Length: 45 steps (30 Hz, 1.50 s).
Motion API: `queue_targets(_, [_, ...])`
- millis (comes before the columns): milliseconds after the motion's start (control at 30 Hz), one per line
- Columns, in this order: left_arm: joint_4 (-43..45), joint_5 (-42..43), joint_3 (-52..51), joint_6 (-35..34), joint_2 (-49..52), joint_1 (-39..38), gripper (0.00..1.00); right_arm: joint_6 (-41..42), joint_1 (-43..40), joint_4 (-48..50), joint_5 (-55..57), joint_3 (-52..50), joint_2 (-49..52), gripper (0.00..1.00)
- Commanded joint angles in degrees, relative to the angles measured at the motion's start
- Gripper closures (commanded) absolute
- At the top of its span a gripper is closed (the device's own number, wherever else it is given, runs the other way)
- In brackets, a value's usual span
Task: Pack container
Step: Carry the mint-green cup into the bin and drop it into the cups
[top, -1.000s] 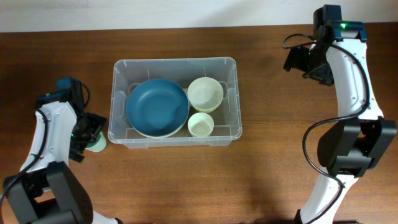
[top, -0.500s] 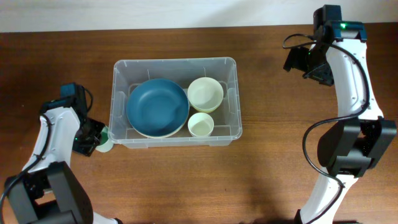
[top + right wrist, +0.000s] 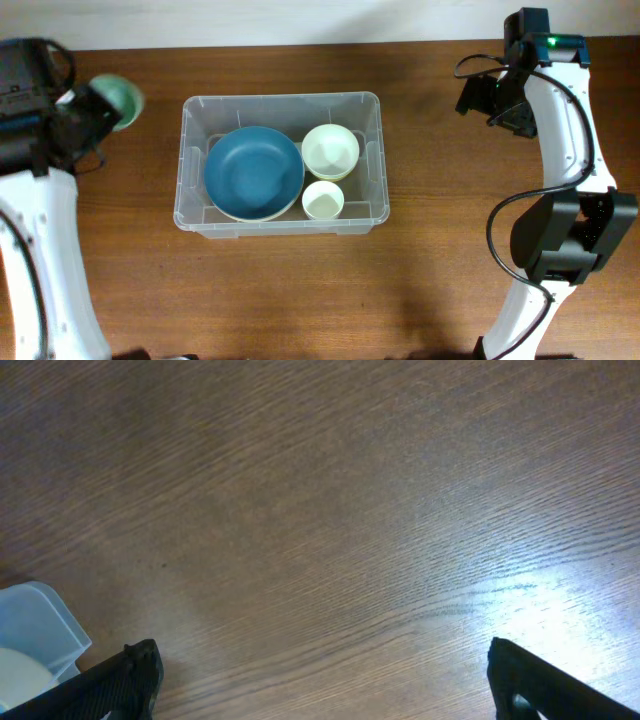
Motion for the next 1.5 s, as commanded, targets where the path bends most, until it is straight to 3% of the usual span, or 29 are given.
queue_targets(0, [0.79,7.26,2.19,13.68,-3.98,-11.80,0.99,-0.39,-0.11,0.00,-0.07,-0.17,-0.13,0.01])
queue_targets(133, [0.72,7.26,1.40,19.58,-1.77,-25.97,0.99,-0.39,-0.11,0.00,-0.07,-0.17,-0.13,0.01])
queue_targets(367, [-6.29,7.06,0.76,28.63,7.21,-36.48,0.99,-0.39,-0.11,0.00,-0.07,-0.17,-0.13,0.01])
queue_targets(633, [-10.99,7.10,0.76,30.23,18.01,-37.97,0.99,-0.39,-0.11,0.00,-0.07,-0.17,-0.13,0.01])
queue_targets(867, [-14.32,9.51,0.76,34.10,19.76,-38.03,0.99,-0.39,-0.11,0.00,-0.07,-0.17,-0.13,0.01])
queue_targets(1300, [-14.27,10.67,0.76,34.32,21.97,-38.18,0.98,-0.39,-0.11,0.00,-0.07,-0.17,-0.13,0.01])
queue_targets(1333, [-14.27,10.58,0.76,34.32,22.16,-38.18,0.94,-0.39,-0.11,0.00,-0.07,-0.17,-0.13,0.01])
queue_targets(1400, [-14.08,10.43,0.76,34.29,22.25,-38.18,0.69,-0.39,-0.11,0.00,-0.07,-0.17,-0.13,0.01])
queue_targets(1433, [-13.84,10.34,0.76,34.29,22.25,-38.18,0.49,-0.39,-0.11,0.00,-0.07,-0.17,-0.13,0.01])
queue_targets(1467, [-13.64,9.86,0.76,34.27,22.25,-38.18,0.38,-0.39,-0.11,0.00,-0.07,-0.17,-0.13,0.01])
